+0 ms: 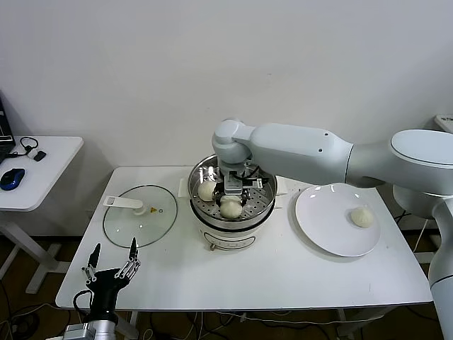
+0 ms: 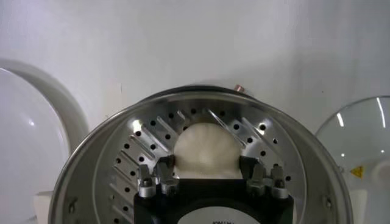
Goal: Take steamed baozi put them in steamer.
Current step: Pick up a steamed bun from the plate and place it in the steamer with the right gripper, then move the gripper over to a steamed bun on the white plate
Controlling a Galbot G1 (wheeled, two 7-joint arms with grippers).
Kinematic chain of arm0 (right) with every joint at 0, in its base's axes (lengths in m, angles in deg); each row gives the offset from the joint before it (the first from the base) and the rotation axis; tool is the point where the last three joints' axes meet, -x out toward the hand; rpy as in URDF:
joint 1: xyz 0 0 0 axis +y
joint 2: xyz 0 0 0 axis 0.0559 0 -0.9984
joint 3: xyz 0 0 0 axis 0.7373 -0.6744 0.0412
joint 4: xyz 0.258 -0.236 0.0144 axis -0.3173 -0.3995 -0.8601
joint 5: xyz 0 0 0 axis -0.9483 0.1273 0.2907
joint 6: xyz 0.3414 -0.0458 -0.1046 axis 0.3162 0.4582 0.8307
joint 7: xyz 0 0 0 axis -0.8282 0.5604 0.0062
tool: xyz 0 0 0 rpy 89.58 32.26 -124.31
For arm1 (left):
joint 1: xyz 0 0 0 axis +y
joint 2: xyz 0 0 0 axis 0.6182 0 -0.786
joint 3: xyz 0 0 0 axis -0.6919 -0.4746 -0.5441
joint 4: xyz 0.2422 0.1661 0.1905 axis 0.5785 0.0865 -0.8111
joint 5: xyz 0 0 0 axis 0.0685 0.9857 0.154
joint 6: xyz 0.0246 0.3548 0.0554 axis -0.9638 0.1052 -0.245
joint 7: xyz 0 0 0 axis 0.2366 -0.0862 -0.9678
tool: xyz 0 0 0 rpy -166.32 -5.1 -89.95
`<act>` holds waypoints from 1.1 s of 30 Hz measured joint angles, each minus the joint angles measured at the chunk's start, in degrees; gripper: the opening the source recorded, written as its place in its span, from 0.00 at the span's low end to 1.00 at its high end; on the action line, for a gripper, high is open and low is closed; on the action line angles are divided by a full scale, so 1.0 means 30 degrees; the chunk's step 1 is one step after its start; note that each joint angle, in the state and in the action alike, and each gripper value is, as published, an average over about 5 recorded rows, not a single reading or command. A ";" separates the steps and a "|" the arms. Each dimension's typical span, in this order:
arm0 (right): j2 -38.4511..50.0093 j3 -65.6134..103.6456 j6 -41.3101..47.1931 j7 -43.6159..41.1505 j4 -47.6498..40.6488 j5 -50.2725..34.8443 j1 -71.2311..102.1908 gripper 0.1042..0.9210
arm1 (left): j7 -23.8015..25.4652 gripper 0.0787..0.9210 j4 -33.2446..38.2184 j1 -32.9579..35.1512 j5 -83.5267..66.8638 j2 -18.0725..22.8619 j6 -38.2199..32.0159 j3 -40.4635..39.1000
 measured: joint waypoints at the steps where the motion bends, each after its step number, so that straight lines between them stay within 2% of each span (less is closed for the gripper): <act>1: -0.0008 0.0002 0.0001 0.0000 0.0000 0.0007 0.0034 0.71 | 0.0000 0.88 -0.0004 0.0001 -0.0005 0.0000 0.0000 0.0004; 11: 0.0034 0.0082 -0.0082 0.0092 0.0053 0.0211 0.0417 0.72 | -0.0002 0.88 -0.0039 0.0039 -0.0071 -0.0001 -0.0008 0.0047; 19: 0.0232 0.0395 -0.0350 0.0188 -0.0049 0.0414 0.0477 0.87 | -0.0008 0.88 -0.0039 -0.0039 -0.0081 -0.0001 0.0048 0.0091; 33: 0.1389 0.0639 -0.0667 0.0014 -0.0347 -0.0893 -0.1188 0.88 | -0.0011 0.88 0.0007 -0.0023 -0.0059 -0.0002 0.0077 0.0025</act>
